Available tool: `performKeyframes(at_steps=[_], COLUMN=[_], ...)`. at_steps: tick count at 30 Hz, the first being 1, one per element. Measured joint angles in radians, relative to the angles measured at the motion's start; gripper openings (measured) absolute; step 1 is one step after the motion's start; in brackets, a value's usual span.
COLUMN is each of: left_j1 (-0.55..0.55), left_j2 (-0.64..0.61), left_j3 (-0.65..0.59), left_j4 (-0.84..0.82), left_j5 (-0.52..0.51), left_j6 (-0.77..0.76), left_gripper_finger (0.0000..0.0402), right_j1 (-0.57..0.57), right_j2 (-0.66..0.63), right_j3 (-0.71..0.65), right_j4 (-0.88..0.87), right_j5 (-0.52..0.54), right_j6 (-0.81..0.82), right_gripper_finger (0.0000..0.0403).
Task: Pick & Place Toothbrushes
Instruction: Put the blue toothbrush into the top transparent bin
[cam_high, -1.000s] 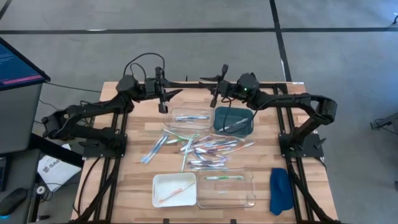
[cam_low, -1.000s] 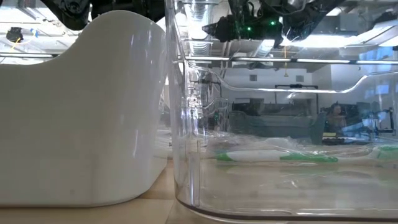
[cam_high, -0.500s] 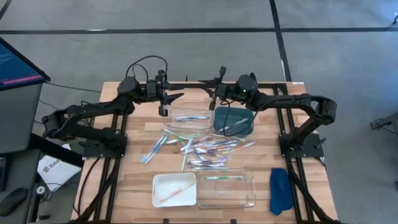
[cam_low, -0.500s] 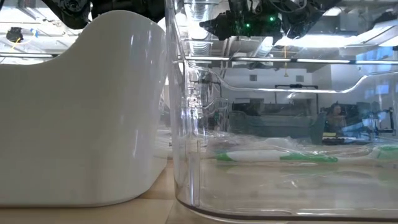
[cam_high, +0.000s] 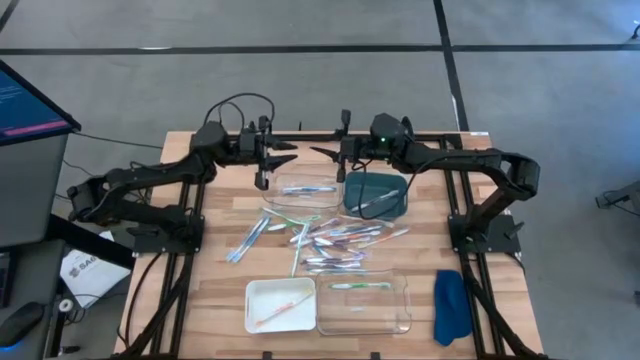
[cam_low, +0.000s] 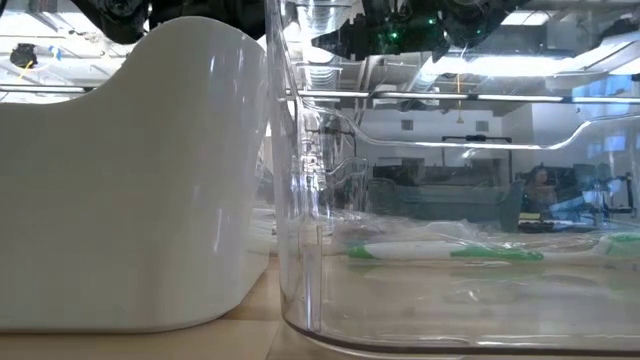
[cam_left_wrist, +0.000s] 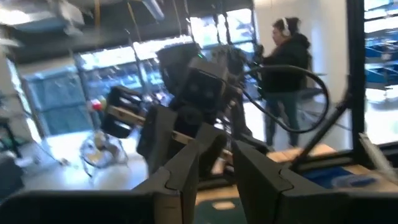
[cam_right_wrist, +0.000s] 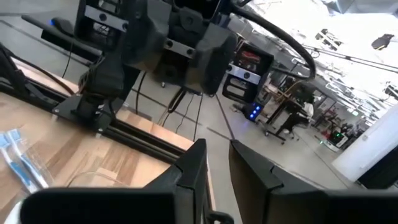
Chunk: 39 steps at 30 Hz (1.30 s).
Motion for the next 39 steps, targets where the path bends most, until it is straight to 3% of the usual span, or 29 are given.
performKeyframes(at_steps=[5, 10, 13, 16, 21, 26, 29, 34, 37, 39], left_j1=[-0.004, -0.027, -0.045, -0.058, -0.058, -0.058, -0.058, -0.078, -0.12, -0.172], left_j2=[0.0, 0.0, 0.0, 0.0, 0.0, 0.0, 0.0, 0.0, -0.02, -0.037], left_j3=[0.094, 0.098, 0.098, 0.098, 0.098, 0.098, 0.098, 0.098, 0.098, 0.098], left_j4=[-0.264, -0.284, -0.282, -0.278, -0.265, -0.262, -0.261, -0.309, -0.47, -0.584], left_j5=[0.019, 0.019, 0.057, 0.195, 0.51, 0.657, 0.644, 0.536, 0.39, 0.207], left_j6=[0.08, 0.157, 0.198, 0.21, 0.21, 0.203, 0.159, 0.033, 0.05, 0.088], left_gripper_finger=[0.0094, 0.0094, 0.0094, 0.0094, 0.0094, 0.0094, 0.0094, 0.0094, 0.0094, 0.0094], right_j1=[0.005, 0.009, 0.01, 0.011, 0.01, 0.01, 0.01, 0.033, 0.061, 0.079], right_j2=[0.0, 0.0, 0.0, 0.0, 0.0, 0.0, -0.001, -0.001, -0.002, -0.002], right_j3=[0.002, 0.002, 0.002, 0.002, 0.002, 0.021, 0.061, 0.155, 0.183, 0.184], right_j4=[0.0, 0.002, 0.001, 0.001, 0.002, -0.023, -0.141, -0.461, -0.604, -0.633], right_j5=[-0.001, -0.041, -0.166, -0.336, -0.58, -0.68, -0.681, -0.651, -0.571, -0.496], right_j6=[-0.003, -0.003, 0.003, 0.019, 0.059, 0.098, 0.08, -0.04, -0.111, -0.135], right_gripper_finger=[0.0063, 0.0063, 0.0063, 0.0063, 0.0063, 0.0063, 0.0063, 0.0063, 0.0063, 0.0063])
